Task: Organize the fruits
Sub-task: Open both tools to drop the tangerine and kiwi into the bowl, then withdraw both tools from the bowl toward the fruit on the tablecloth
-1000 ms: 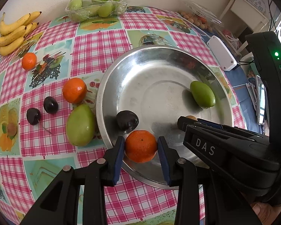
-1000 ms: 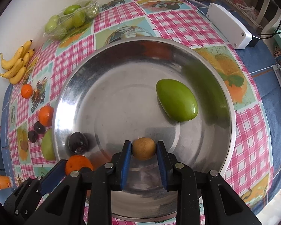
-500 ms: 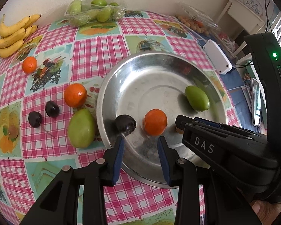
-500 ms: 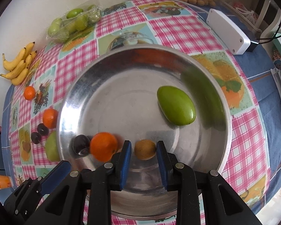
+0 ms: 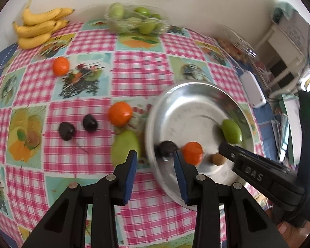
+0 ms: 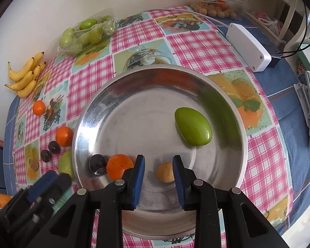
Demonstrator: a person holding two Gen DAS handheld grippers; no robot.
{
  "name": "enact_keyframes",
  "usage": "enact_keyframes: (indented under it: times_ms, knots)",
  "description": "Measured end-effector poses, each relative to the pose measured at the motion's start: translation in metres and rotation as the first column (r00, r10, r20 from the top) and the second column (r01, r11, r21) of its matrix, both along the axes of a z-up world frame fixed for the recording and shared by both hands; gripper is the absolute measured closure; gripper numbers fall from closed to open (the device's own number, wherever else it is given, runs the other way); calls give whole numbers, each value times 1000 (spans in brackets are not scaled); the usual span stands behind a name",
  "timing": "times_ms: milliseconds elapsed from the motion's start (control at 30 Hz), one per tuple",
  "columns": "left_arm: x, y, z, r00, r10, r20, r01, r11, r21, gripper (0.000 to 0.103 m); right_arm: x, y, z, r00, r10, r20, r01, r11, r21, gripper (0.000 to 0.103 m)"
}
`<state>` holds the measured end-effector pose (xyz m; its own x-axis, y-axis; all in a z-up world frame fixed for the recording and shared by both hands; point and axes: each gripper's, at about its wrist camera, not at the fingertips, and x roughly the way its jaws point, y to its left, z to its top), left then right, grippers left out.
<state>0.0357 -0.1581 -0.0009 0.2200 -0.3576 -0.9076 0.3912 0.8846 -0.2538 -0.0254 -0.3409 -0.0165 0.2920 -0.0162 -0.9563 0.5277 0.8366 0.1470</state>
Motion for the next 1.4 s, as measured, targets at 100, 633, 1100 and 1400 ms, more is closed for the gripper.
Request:
enact_keyframes:
  times_ms: [100,633,1100,1400]
  knots:
    - [9,13,-5,998,61,-20,-61,998,8,60,3,2,-2,1000,7,-5,-7,1000,-7,72]
    - [27,59,-22,962,271,-23,-269,960,80,18,8,9,-5,999,45,12,-45,997,-56,13]
    - [30,67,-18,955,293,50,-297,949,106,6,11,15,-7,996,80,40,-77,994,-84,0]
    - [37,83,-16,944,326,53,-330,939,97,6,14,21,-4,992,74,99,-69,996,-54,0]
